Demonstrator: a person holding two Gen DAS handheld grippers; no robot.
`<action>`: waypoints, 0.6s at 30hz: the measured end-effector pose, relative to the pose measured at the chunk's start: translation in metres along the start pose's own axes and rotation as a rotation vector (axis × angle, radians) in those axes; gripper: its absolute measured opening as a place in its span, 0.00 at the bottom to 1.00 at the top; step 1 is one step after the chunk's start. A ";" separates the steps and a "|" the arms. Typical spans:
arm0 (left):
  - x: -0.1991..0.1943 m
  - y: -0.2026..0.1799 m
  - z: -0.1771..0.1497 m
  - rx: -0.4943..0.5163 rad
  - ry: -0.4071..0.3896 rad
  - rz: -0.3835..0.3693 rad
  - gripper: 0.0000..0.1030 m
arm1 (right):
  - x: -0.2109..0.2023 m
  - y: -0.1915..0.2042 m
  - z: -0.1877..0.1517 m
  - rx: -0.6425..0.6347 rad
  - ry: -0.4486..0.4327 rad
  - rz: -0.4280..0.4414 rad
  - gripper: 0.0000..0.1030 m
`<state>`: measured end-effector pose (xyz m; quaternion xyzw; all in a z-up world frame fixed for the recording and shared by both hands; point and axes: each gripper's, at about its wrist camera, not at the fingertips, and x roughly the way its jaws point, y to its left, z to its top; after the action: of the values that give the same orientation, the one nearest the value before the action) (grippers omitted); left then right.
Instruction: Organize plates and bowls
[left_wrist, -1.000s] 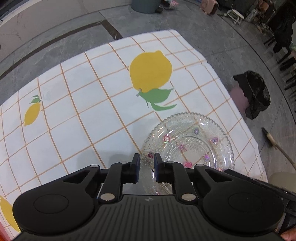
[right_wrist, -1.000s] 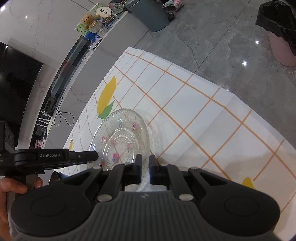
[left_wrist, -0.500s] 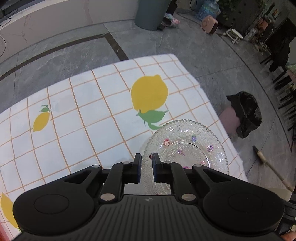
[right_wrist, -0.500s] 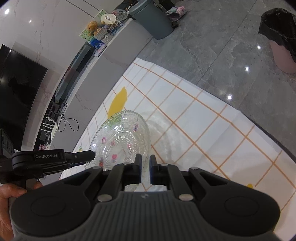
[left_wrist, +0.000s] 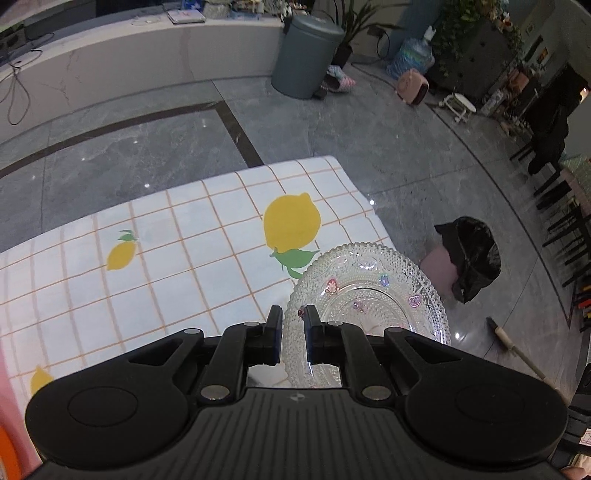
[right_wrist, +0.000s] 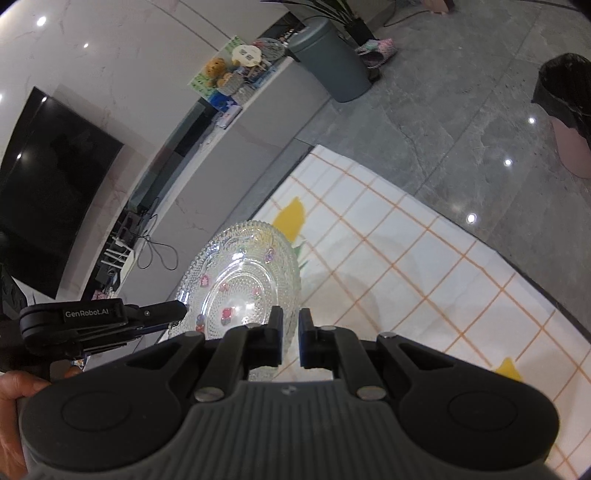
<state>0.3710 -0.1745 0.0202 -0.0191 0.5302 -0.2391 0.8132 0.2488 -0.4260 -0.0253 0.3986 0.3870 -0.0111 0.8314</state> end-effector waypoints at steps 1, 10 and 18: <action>-0.007 0.002 -0.003 -0.006 -0.006 0.001 0.12 | -0.004 0.004 -0.003 -0.006 -0.001 0.006 0.06; -0.071 0.030 -0.051 -0.082 -0.061 0.036 0.11 | -0.036 0.044 -0.046 -0.058 0.030 0.069 0.06; -0.125 0.074 -0.122 -0.202 -0.111 0.078 0.11 | -0.047 0.080 -0.107 -0.116 0.109 0.122 0.06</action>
<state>0.2517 -0.0305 0.0525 -0.0935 0.5060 -0.1510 0.8440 0.1737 -0.3129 0.0171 0.3728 0.4066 0.0836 0.8299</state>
